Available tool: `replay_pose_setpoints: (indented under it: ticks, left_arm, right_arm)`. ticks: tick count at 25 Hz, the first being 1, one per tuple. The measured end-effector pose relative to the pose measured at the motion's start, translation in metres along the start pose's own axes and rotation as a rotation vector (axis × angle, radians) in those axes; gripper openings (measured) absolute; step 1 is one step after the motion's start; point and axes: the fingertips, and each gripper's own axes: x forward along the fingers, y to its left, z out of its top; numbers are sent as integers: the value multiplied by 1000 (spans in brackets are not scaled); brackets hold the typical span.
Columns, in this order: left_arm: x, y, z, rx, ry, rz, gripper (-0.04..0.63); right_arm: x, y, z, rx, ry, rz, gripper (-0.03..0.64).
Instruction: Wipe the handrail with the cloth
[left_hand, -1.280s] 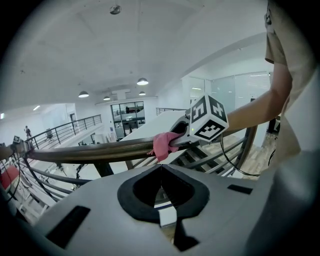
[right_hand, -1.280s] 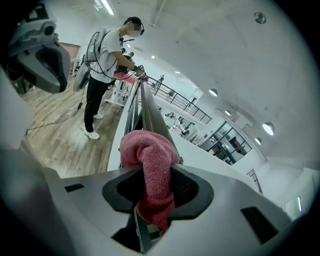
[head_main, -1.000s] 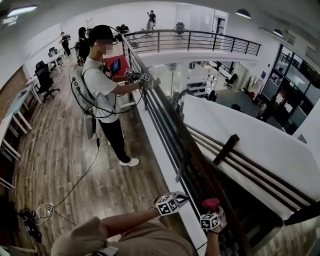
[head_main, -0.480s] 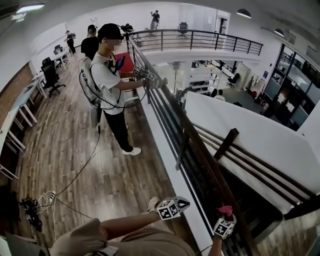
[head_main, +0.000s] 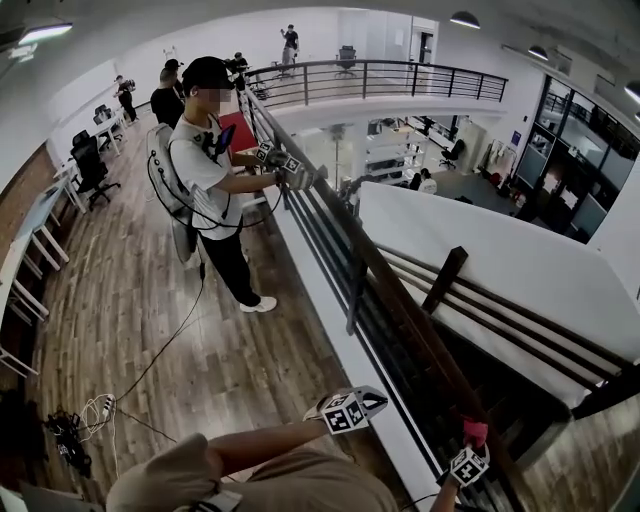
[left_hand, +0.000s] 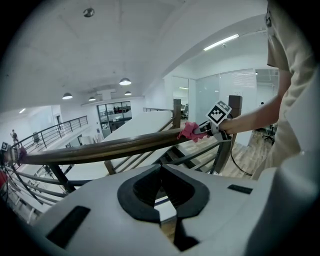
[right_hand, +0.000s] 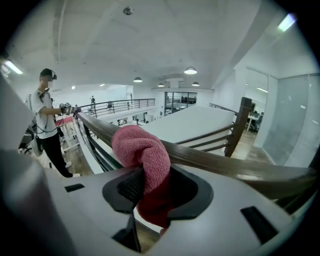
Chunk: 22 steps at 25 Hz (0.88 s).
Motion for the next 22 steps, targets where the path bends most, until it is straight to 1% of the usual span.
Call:
replay_pose_setpoints:
  ticks: [2, 4, 6, 8, 11, 15, 19, 22]
  left_arm:
    - [0, -2, 11, 11, -3, -14, 17]
    - [3, -6, 20, 19, -8, -25, 17]
    - [8, -11, 23, 19, -12, -30, 17]
    - [9, -17, 18, 16, -12, -32, 17]
    - [3, -24, 5, 9, -1, -30, 17]
    - [-8, -19, -8, -13, 14, -2, 17]
    - [-25, -10, -19, -62, 7, 53, 17]
    - [-42, 2, -18, -111, -18, 102, 17]
  right_arm:
    - [-14, -21, -3, 46, 2, -42, 138]
    - [-24, -39, -10, 61, 2, -63, 138]
    - [-30, -44, -21, 41, 7, -45, 138]
    - [-35, -34, -31, 8, 6, -3, 138]
    - [-44, -7, -35, -25, -21, 78, 138]
    - [-52, 51, -16, -93, -68, 232, 138]
    - [-66, 125, 14, -200, -141, 414, 138]
    - [-80, 176, 49, -260, -216, 523, 138]
